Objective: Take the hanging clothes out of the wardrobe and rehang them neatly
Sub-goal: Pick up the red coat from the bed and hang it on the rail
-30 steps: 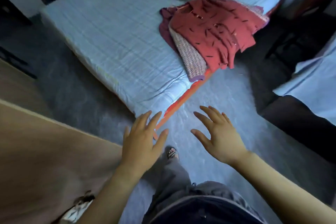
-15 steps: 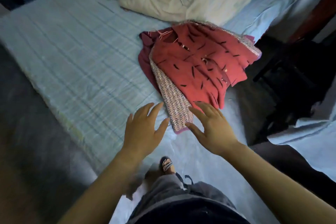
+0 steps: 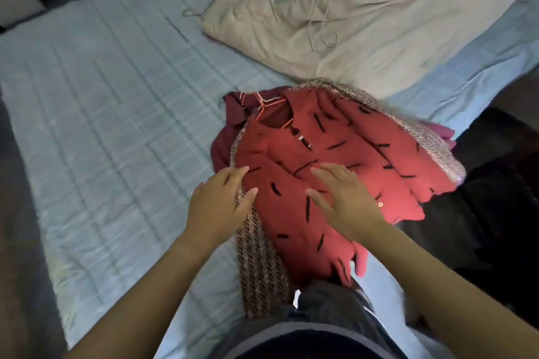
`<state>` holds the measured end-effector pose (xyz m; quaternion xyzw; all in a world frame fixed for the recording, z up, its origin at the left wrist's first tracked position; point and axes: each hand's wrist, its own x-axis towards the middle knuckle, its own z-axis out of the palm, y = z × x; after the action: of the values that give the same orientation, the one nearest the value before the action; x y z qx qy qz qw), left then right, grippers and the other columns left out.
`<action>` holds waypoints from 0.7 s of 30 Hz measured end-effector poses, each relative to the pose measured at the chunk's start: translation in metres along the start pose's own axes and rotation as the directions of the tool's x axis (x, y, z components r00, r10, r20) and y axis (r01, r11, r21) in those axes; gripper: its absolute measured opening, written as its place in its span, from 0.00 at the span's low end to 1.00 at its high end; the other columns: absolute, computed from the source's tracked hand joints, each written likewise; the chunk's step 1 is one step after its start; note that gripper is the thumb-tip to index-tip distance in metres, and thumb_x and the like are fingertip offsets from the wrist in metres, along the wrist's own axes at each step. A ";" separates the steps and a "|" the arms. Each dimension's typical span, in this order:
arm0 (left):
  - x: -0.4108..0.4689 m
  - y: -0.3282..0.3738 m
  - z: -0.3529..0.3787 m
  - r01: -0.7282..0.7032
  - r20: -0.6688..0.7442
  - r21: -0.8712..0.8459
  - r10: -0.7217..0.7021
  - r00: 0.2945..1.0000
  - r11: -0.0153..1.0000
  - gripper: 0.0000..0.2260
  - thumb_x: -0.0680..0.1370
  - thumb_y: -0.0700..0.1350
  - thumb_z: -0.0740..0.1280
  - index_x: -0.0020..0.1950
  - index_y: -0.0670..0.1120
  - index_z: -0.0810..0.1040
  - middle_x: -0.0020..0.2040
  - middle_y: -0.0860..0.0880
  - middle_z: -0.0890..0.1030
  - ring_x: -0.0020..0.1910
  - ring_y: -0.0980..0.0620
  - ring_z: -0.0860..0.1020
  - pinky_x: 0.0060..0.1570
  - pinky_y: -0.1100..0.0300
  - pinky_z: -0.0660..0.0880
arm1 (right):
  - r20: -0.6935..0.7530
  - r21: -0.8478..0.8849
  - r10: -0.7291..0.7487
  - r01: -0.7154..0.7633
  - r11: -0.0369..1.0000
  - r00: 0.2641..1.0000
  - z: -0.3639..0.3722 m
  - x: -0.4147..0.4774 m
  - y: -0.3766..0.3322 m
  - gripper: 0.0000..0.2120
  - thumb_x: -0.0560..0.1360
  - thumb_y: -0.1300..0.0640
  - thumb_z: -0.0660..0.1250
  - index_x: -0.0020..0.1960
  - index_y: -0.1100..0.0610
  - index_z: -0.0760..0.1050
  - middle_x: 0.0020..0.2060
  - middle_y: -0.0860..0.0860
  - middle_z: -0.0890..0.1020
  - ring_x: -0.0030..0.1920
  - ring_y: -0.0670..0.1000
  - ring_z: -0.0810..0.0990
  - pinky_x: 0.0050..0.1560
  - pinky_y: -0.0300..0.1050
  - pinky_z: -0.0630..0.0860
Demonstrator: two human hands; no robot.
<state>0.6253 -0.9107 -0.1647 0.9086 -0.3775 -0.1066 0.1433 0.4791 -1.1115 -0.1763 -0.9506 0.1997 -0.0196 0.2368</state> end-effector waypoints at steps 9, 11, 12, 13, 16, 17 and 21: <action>0.142 0.033 0.028 0.299 0.048 0.012 -0.300 0.953 0.954 0.27 0.76 0.62 0.50 0.67 0.51 0.72 0.61 0.50 0.77 0.55 0.47 0.78 0.50 0.51 0.76 | 0.286 0.024 -0.221 0.223 0.974 0.933 -0.027 0.196 0.101 0.31 0.74 0.39 0.50 0.65 0.58 0.73 0.62 0.57 0.76 0.63 0.58 0.73 0.64 0.56 0.70; 0.161 0.030 0.033 0.350 0.056 0.012 -0.350 0.935 0.937 0.26 0.76 0.62 0.50 0.66 0.50 0.73 0.60 0.49 0.78 0.53 0.46 0.78 0.48 0.52 0.76 | 0.322 0.040 -0.243 0.243 0.969 0.915 -0.018 0.231 0.114 0.28 0.75 0.41 0.54 0.65 0.59 0.73 0.62 0.58 0.75 0.64 0.59 0.72 0.66 0.53 0.68; 0.168 0.027 0.036 0.370 0.054 0.008 -0.370 0.927 0.929 0.26 0.76 0.61 0.50 0.66 0.50 0.73 0.59 0.49 0.78 0.52 0.46 0.79 0.47 0.52 0.76 | 0.341 0.041 -0.247 0.248 0.968 0.907 -0.013 0.247 0.119 0.26 0.77 0.42 0.57 0.66 0.59 0.72 0.63 0.58 0.75 0.65 0.58 0.71 0.66 0.52 0.67; 0.175 0.024 0.039 0.388 0.051 0.005 -0.387 0.921 0.922 0.25 0.76 0.61 0.51 0.65 0.50 0.74 0.59 0.49 0.79 0.52 0.46 0.79 0.46 0.53 0.76 | 0.356 0.043 -0.255 0.257 0.966 0.899 -0.007 0.263 0.124 0.24 0.77 0.45 0.59 0.67 0.59 0.71 0.65 0.58 0.74 0.66 0.58 0.70 0.67 0.51 0.65; 0.194 0.009 0.051 0.452 0.069 -0.017 -0.450 0.890 0.892 0.25 0.76 0.60 0.51 0.65 0.50 0.74 0.58 0.50 0.79 0.53 0.47 0.79 0.46 0.54 0.76 | 0.416 0.046 -0.261 0.267 0.963 0.871 0.012 0.313 0.134 0.23 0.78 0.49 0.62 0.69 0.59 0.68 0.67 0.58 0.70 0.69 0.57 0.67 0.69 0.49 0.62; 0.200 0.004 0.056 0.478 0.082 -0.021 -0.474 0.876 0.878 0.25 0.75 0.61 0.51 0.65 0.50 0.74 0.59 0.50 0.78 0.54 0.47 0.78 0.47 0.54 0.76 | 0.441 0.045 -0.258 0.266 0.963 0.859 0.019 0.329 0.137 0.23 0.78 0.49 0.62 0.69 0.58 0.68 0.68 0.57 0.69 0.69 0.57 0.66 0.69 0.49 0.62; 0.232 -0.018 0.084 0.550 0.140 -0.038 -0.540 0.830 0.835 0.26 0.75 0.61 0.50 0.65 0.51 0.73 0.60 0.50 0.77 0.56 0.46 0.77 0.49 0.52 0.75 | 0.506 -0.017 -0.251 0.300 0.954 0.825 0.049 0.388 0.150 0.24 0.78 0.49 0.62 0.70 0.59 0.66 0.69 0.58 0.68 0.69 0.58 0.65 0.69 0.50 0.62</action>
<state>0.7719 -1.0800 -0.2694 0.9640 -0.1066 -0.2133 0.1178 0.7866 -1.3616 -0.3110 -0.9522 -0.0069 0.2019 0.2290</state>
